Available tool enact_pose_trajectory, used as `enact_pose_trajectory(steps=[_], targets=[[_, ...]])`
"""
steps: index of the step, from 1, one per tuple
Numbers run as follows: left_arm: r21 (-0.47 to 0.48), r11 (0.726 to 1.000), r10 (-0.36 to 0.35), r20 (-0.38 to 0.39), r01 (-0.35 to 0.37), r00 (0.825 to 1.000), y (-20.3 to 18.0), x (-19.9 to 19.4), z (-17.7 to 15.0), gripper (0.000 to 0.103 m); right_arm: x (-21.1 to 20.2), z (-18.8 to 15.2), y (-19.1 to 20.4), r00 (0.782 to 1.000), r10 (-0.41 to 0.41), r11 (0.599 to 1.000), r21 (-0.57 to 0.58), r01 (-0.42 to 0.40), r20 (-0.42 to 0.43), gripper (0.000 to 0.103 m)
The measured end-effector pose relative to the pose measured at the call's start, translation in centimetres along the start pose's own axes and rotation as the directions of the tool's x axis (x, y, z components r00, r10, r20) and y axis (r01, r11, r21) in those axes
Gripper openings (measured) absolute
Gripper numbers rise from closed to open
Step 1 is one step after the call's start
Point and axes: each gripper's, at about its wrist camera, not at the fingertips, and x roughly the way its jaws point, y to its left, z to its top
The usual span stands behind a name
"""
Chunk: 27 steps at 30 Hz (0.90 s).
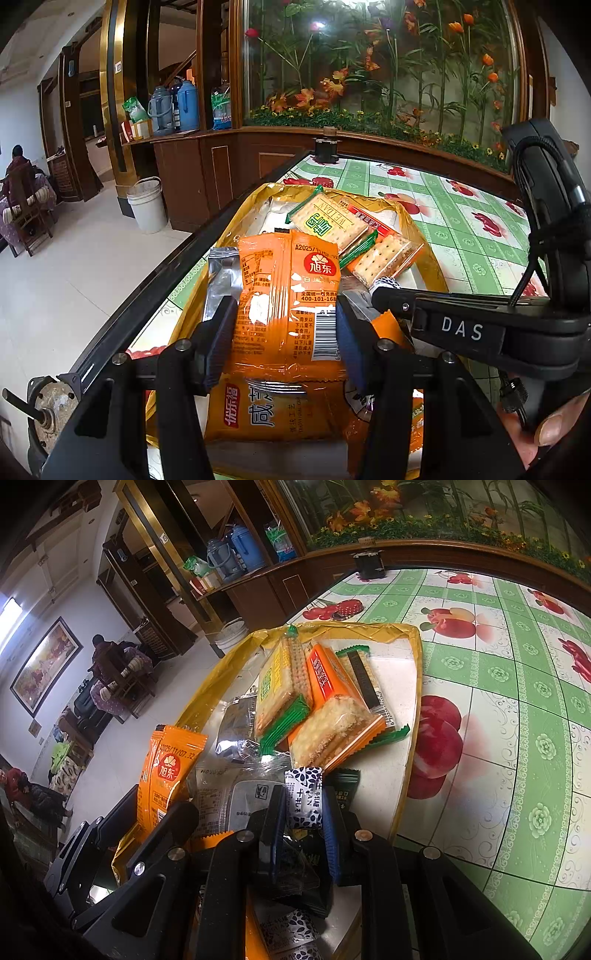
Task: Organize snacks
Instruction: 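Press both held packs down among the snacks in the tray, then open both grippers and lift them away from the tray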
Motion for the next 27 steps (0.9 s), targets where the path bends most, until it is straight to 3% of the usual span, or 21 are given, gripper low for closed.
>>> enact_pose_trajectory(steps=[22,27], targets=[[0.02,1.0,0.016,0.007,-0.016,1.0,0.0,-0.1,0.4,0.052,-1.5,0.3,0.3,0.999,0.01,1.0,-0.008,-0.01,0.032,0.023],[0.025,1.0,0.006,-0.008,-0.005,1.0,-0.2,-0.7,0.8,0.059,-2.7,0.8,0.2,0.998,0.016,1.0,0.008,-0.016,0.067,0.033]])
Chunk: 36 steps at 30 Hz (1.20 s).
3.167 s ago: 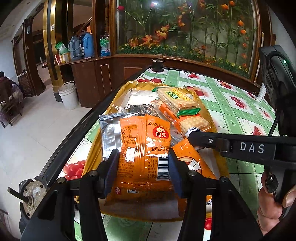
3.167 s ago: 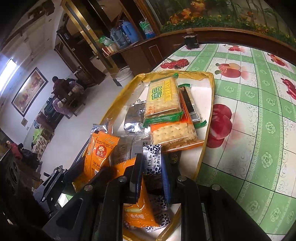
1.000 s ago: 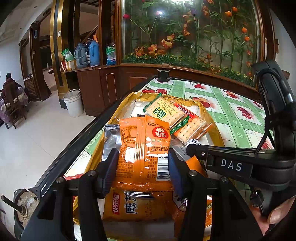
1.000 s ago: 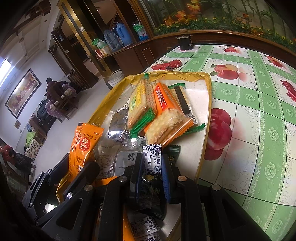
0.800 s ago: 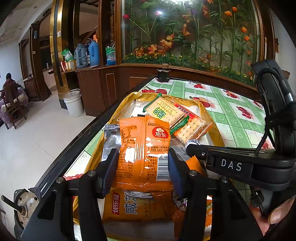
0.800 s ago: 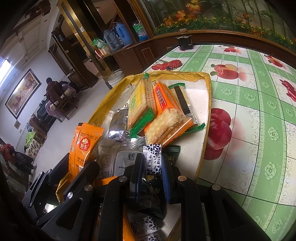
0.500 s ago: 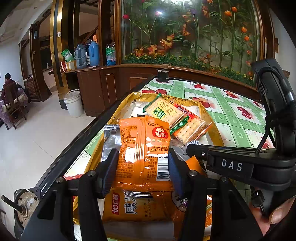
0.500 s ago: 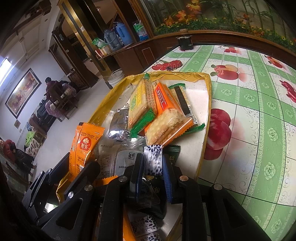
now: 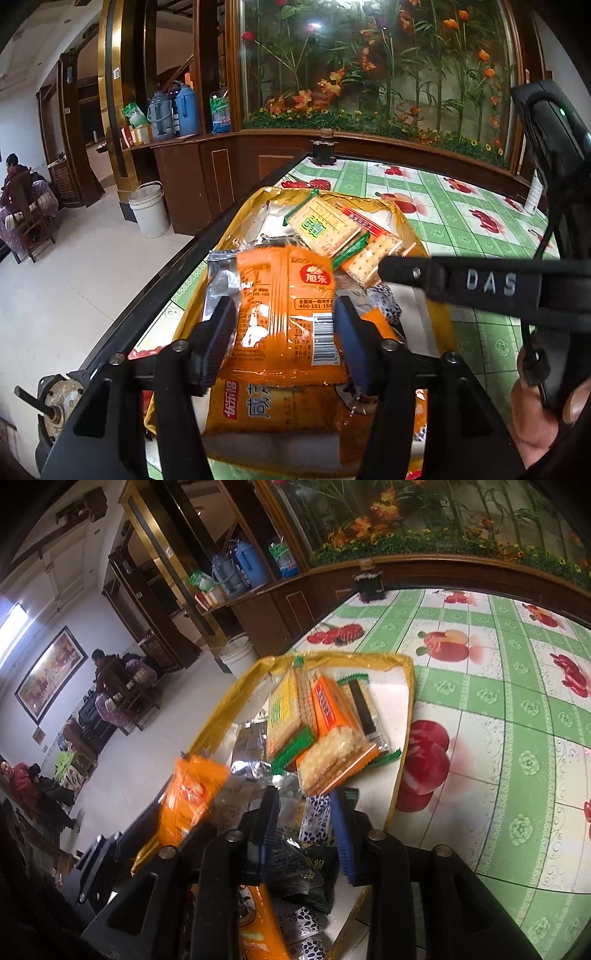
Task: Organize snacks
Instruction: 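Open both grippers and lift them away from the tray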
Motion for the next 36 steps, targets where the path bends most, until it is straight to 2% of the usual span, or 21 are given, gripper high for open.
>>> enact_pose_trajectory(steps=[5,9,12,14,18,21,27,36], targets=[[0.023,1.0,-0.006,-0.022,0.007,1.0,-0.4,-0.9,0.3,0.065,-0.5,0.4,-0.3,1.0,0.014,1.0,0.011,-0.014,0.007,0.033],[0.016,1.0,0.002,-0.041,-0.001,0.999,0.1,-1.7,0.4,0.065,-0.9,0.7,-0.8,1.0,0.016,0.999,0.033,-0.017,0.01,0.034],[0.035,0.999,0.011,-0.027,-0.01,1.0,-0.3,-3.2,0.2,0.066,-1.9,0.9,-0.5,0.999,0.02,0.999,0.024,-0.021,0.029,0.034],[0.049,0.998,0.028,-0.017,-0.027,0.999,-0.7,-4.1,-0.2,0.074,-2.7,1.1,-0.3,0.998,0.031,0.999,0.021,-0.033,0.047,0.035],[0.056,0.998,0.034,0.005,-0.034,0.999,-0.7,-5.8,-0.3,0.074,-4.4,1.3,0.4,0.996,0.046,0.999,0.008,-0.047,0.079,0.04],[0.06,0.998,0.036,0.023,-0.037,0.999,-0.7,-6.9,-0.5,0.074,-5.4,1.2,1.0,0.994,0.057,0.998,-0.001,-0.058,0.091,0.04],[0.06,0.998,0.029,0.048,-0.032,0.998,-0.7,-8.3,-0.7,0.075,-7.4,-0.1,1.5,0.992,0.055,0.998,-0.027,-0.052,0.113,0.046],[0.056,0.998,0.034,0.056,-0.037,0.998,-0.7,-9.2,-1.5,0.075,-8.8,-3.0,-0.2,0.995,0.036,0.999,-0.016,-0.034,0.096,0.046]])
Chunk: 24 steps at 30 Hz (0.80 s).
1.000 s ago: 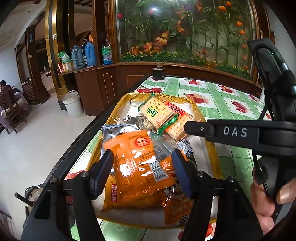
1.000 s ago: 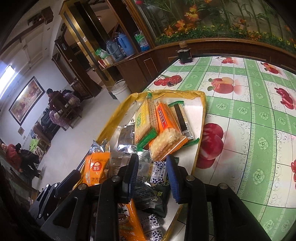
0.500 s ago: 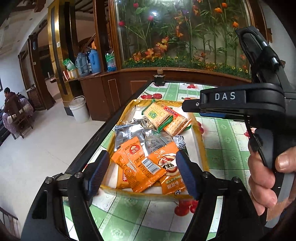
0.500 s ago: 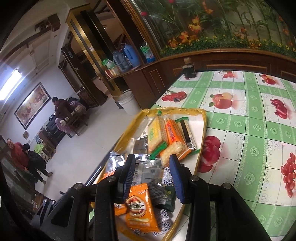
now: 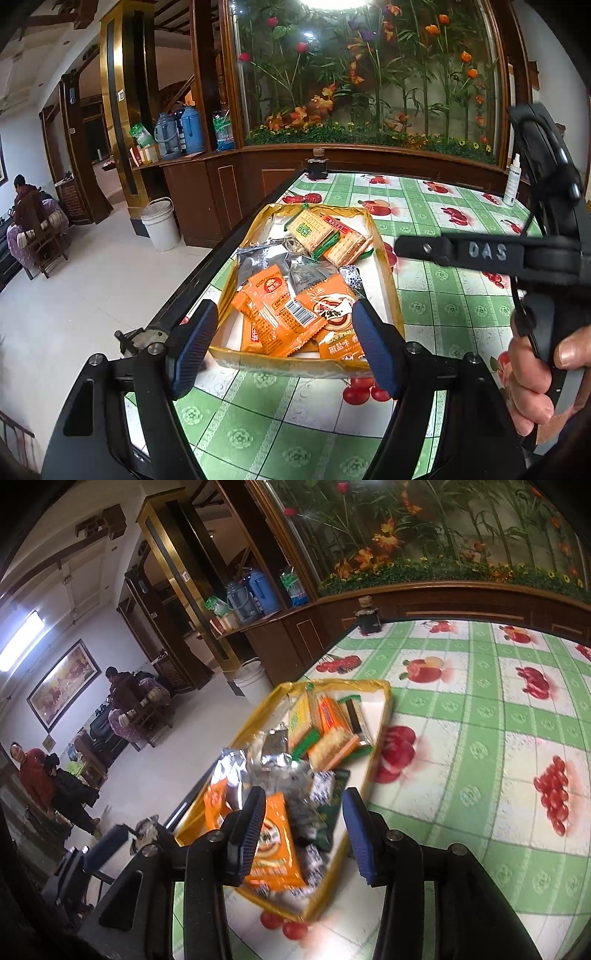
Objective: Organize snacks
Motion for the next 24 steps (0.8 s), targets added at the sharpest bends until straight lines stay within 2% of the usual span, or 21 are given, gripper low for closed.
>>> enact_pose_trajectory(steps=[12,21,24], targets=[[-0.016,1.0,-0.02,0.009,0.02,1.0,-0.9,-1.4,-0.8,0.075,-2.6,-3.8,-1.0,0.999,-0.033,0.998,-0.052,0.032,-0.002,0.046],[-0.031,0.999,-0.042,-0.004,0.042,0.999,-1.7,-1.7,-1.7,0.076,-4.7,-6.2,-2.7,0.998,-0.058,0.995,-0.079,0.058,0.005,0.051],[-0.031,0.999,-0.044,-0.007,0.044,0.999,-2.1,-1.8,-1.9,0.079,-5.0,-6.8,-3.1,0.998,-0.065,0.995,-0.081,0.065,0.002,0.053]])
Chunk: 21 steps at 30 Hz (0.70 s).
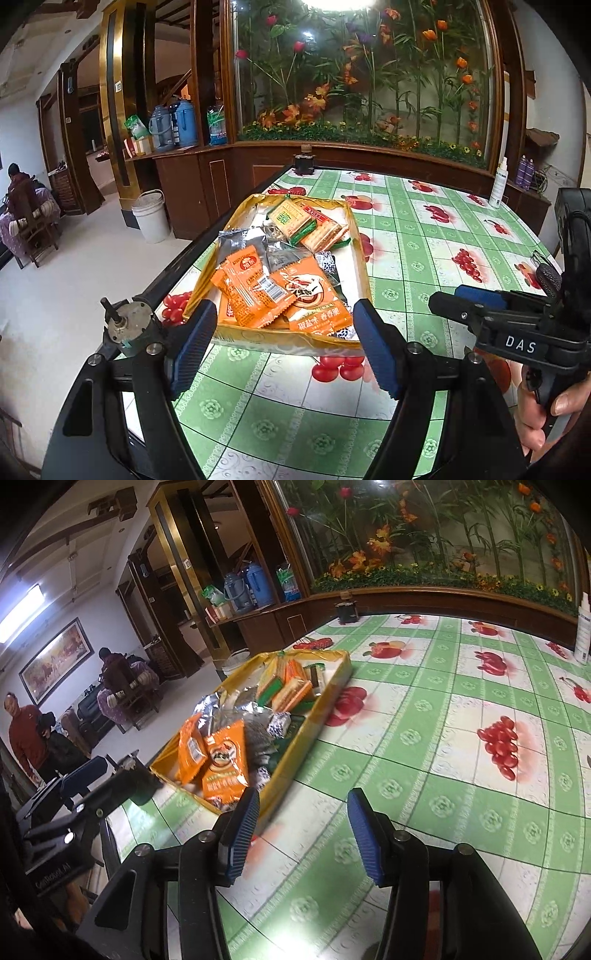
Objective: Organize snacks
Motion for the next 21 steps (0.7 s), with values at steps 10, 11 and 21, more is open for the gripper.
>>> enact_pose_trajectory(steps=[10,11,21], targets=[[0.01,0.998,0.057,-0.007,-0.057,0.998,0.8,0.3,-1.9,0.083,0.0,-0.9,1.6,1.0,0.004,0.998,-0.061,-0.004,0.001,0.063],[0.006,0.998,0.065,-0.009,-0.065,0.998,1.1,0.4,-2.0,0.083,0.0,-1.0,1.7,1.0,0.0,0.998,-0.07,0.0,0.003,0.063],[0.022,0.988,0.15,-0.04,-0.15,0.988,2.7,-0.2,-2.3,0.083,1.1,-1.8,2.5,0.998,0.057,0.995,-0.081,-0.06,-0.039,0.066]])
